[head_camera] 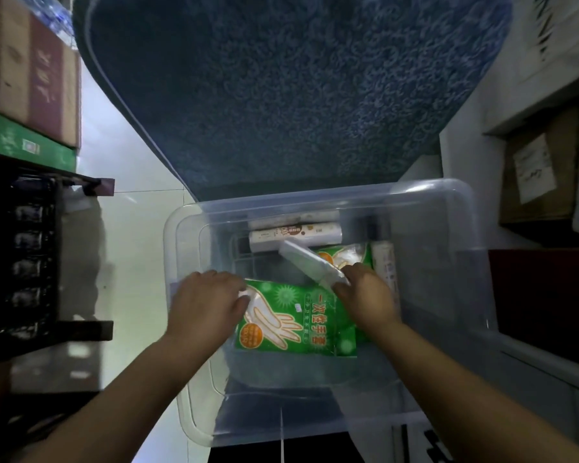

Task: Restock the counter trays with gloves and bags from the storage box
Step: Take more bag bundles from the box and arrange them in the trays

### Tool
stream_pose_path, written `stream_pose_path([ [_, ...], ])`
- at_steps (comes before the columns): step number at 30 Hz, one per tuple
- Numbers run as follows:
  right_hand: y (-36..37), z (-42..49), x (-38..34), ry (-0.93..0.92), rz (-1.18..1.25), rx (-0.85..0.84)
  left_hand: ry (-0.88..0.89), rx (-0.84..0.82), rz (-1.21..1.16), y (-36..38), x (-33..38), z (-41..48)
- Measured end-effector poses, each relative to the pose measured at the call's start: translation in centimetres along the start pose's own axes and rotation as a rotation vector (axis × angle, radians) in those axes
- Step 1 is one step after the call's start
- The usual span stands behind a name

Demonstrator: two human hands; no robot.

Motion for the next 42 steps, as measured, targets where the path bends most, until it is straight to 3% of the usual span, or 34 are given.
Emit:
stream_pose_path([
  [2, -1.4, -1.5, -1.2, 0.085, 0.365, 0.015, -0.302, -0.140, -0.464, 0.2, 1.8, -0.1],
  [4, -2.2, -2.8, -2.8, 0.164, 0.731, -0.081, -0.593, -0.300, -1.072, 0.6, 4.2, 0.0],
  [6, -2.3, -3.9, -4.3, 0.155, 0.916, -0.218, -0.726, -0.261, -1.451, 0.3, 5.9, 0.4],
  [7, -2.1, -4.2, -4.9, 0.141, 0.953, -0.285, -0.767, -0.202, -1.495, 0.0, 6.1, 0.5],
  [10, -0.5, -3.8, -5.2, 0.114, 0.886, -0.364, -0.735, -0.030, -1.224, -1.5, 4.6, 0.1],
  [13, 1.7, -1.7, -2.9, 0.080, 0.532, -0.206, -0.628, 0.206, -0.786, -3.4, 1.1, -0.5],
  [15, 3.2, -0.5, -1.6, 0.043, 0.219, -0.158, -0.643, 0.332, -0.738, -4.5, -1.4, -1.3],
  [17, 5.3, 0.2, -1.7, -0.010, 0.052, -0.217, -0.664, 0.404, -0.759, -4.9, -3.7, -2.0],
  [20, 8.4, 0.0, -3.0, -0.088, -0.180, -0.328, -0.683, 0.408, -0.804, -4.4, -5.5, -2.4],
  [22, 9.1, -0.3, -3.7, -0.113, -0.338, -0.297, -0.661, 0.389, -0.819, -3.9, -6.0, -2.5],
  [24, 8.1, -0.5, -4.3, -0.113, -0.369, -0.169, -0.631, 0.359, -0.828, -3.6, -6.6, -2.3],
  [29, 1.5, -1.5, -4.0, -0.134, -0.183, 0.148, -0.597, 0.335, -0.861, -3.5, -7.6, -1.8],
  [32, -2.6, -1.5, -1.5, -0.005, -0.193, 0.320, -0.588, 0.352, -0.802, -3.8, -7.5, -1.8],
  [36, -3.7, -0.9, 1.2, 0.224, -0.218, 0.341, -0.573, 0.361, -0.765, -4.0, -7.2, -1.7],
  [37, -3.4, -0.9, 1.1, 0.213, -0.255, 0.370, -0.570, 0.361, -0.763, -4.0, -7.2, -1.7],
  [39, -1.7, -1.0, -0.6, 0.027, -0.299, 0.389, -0.572, 0.356, -0.743, -3.7, -7.2, -1.6],
  [42, 3.2, -1.1, -3.7, -0.300, -0.250, 0.138, -0.558, 0.364, -0.777, -3.2, -7.4, -1.5],
])
Point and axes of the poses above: each hand's wrist, its own z-axis towards the middle knuckle, its own y-axis out of the palm, x = y × z, the point moved 3 cm from there along z, towards the middle knuckle, and after that the axes turned 6 degrees about x, right-handed, at the moved point
